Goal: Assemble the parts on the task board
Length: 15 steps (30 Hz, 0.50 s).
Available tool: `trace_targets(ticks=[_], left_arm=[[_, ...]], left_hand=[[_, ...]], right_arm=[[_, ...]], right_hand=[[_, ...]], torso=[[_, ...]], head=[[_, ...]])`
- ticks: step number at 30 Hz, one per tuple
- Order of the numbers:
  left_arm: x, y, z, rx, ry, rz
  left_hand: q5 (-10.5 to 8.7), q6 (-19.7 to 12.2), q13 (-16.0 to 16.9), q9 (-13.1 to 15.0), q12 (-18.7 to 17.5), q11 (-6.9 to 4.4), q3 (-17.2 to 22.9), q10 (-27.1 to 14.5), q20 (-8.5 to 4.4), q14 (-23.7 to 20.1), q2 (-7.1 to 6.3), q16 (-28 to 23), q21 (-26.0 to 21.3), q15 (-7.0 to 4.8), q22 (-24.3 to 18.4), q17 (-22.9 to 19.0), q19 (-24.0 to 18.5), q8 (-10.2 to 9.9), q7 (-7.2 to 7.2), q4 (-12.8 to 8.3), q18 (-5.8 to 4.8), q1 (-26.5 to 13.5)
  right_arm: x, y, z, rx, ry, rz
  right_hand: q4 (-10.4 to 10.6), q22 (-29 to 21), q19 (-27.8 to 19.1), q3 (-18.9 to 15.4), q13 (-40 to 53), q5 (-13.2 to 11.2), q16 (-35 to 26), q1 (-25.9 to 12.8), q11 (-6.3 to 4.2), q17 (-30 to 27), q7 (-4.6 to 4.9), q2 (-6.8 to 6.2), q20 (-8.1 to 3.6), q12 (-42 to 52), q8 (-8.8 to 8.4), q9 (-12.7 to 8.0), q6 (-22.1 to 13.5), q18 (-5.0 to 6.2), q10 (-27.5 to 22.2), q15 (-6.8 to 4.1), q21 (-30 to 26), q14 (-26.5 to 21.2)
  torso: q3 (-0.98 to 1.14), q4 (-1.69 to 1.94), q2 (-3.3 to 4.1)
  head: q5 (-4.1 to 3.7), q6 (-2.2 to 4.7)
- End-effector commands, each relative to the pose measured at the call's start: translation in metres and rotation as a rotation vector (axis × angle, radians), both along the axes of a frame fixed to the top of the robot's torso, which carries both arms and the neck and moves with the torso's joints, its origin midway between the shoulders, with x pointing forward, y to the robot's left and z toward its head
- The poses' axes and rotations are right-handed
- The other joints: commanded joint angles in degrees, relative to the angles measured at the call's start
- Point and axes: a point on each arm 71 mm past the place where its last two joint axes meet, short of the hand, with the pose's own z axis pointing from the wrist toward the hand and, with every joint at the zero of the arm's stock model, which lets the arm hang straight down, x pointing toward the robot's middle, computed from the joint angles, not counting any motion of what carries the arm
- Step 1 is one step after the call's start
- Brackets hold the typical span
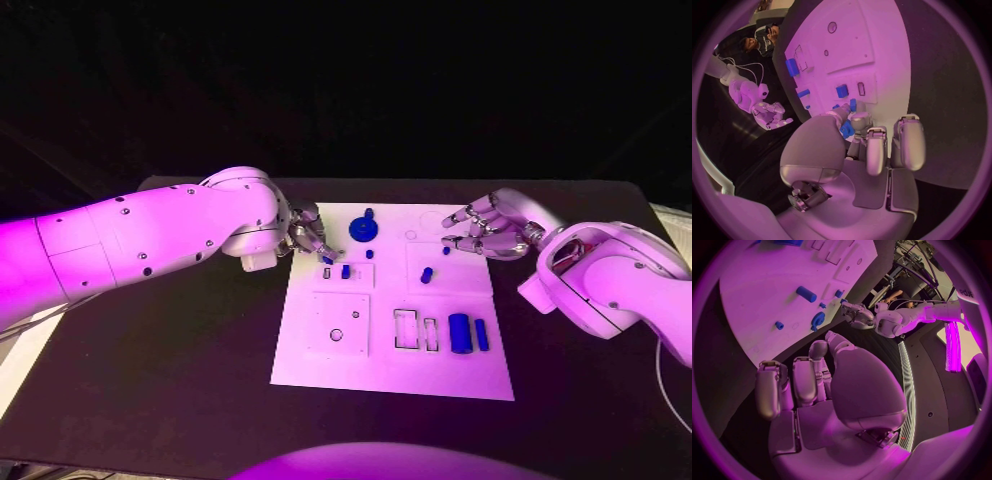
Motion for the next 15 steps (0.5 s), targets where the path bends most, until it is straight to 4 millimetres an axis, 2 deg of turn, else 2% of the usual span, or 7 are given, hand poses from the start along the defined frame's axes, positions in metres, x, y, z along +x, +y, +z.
trace_targets(ticks=[1,4,5,7,15], left_arm=[[-0.004,0.0,0.0,0.004,-0.096,-0.001],[-0.009,0.0,-0.004,0.01,-0.096,-0.008],[-0.01,0.001,-0.005,0.013,-0.094,-0.011],[-0.013,0.001,-0.007,0.021,-0.083,-0.018],[-0.019,0.006,-0.013,0.063,-0.025,-0.051]], left_hand=[[0.09,0.33,0.08,0.55,0.37,-0.06,5.98,0.67,-0.19,6.02,-1.0,0.17,0.41,-0.4,4.12,15.08,0.41,0.38,-0.66,-4.99,0.14,-0.25],[0.09,0.37,0.05,0.58,0.36,-0.08,6.59,0.76,-0.22,6.02,-1.28,0.17,0.46,-0.43,4.21,15.08,0.46,0.46,-0.68,-5.05,0.12,-0.44],[0.09,0.37,0.05,0.58,0.36,-0.08,6.59,0.76,-0.22,6.02,-1.28,0.17,0.46,-0.43,4.21,15.08,0.46,0.46,-0.68,-5.05,0.12,-0.44],[0.08,0.38,0.02,0.6,0.34,-0.09,6.87,0.79,-0.23,6.02,-1.42,0.17,0.46,-0.43,4.21,15.08,0.47,0.5,-0.69,-5.07,0.12,-0.55],[0.08,0.39,0.01,0.61,0.33,-0.1,7.13,0.81,-0.23,6.02,-1.6,0.17,0.47,-0.43,4.24,15.08,0.48,0.53,-0.7,-5.11,0.11,-0.66]], right_arm=[[-0.001,0.001,-0.001,-0.003,0.004,0.015],[-0.001,0.001,-0.001,-0.003,0.004,0.015],[-0.001,0.001,-0.001,-0.003,0.004,0.015],[-0.001,0.001,-0.002,-0.003,0.005,0.016],[-0.002,0.001,-0.003,-0.004,0.01,0.02]], right_hand=[[0.29,0.44,-0.39,-0.07,0.02,0.35,0.23,0.36,-0.13,0.27,-0.11,-0.22,-0.08,-0.21,-0.23,0.08,0.31,0.8,-0.36,-0.33,-0.31,1.87],[0.29,0.44,-0.39,-0.07,0.02,0.35,0.23,0.36,-0.13,0.27,-0.11,-0.22,-0.08,-0.21,-0.23,0.08,0.31,0.8,-0.36,-0.33,-0.31,1.87],[0.38,0.43,-0.39,-0.1,0.05,0.37,5.42,0.4,-0.12,6.09,-0.11,-0.23,-0.08,-0.15,-0.24,0.09,0.31,0.8,-0.35,-0.29,-0.34,3.27],[0.46,0.46,-0.37,-0.12,0.06,0.39,7.99,0.46,-0.09,9.01,-0.09,-0.23,-0.05,-0.11,-0.25,0.09,0.31,0.79,-0.35,-0.25,-0.34,3.88],[0.53,0.45,-0.37,0.01,0.03,1.29,8.52,0.68,-0.06,9.67,-0.05,-0.18,0.0,-0.12,-0.27,0.09,0.3,0.8,-0.43,-0.19,-0.37,3.92]], torso=[[0.01,0.04,0.01],[-0.01,0.08,0.0],[-0.01,0.05,0.01],[-0.02,-0.04,0.03],[0.03,0.0,0.06]], head=[[-0.12,-0.08],[-0.17,-0.08],[-0.16,-0.06],[-0.03,-0.14],[-0.06,-0.41]])
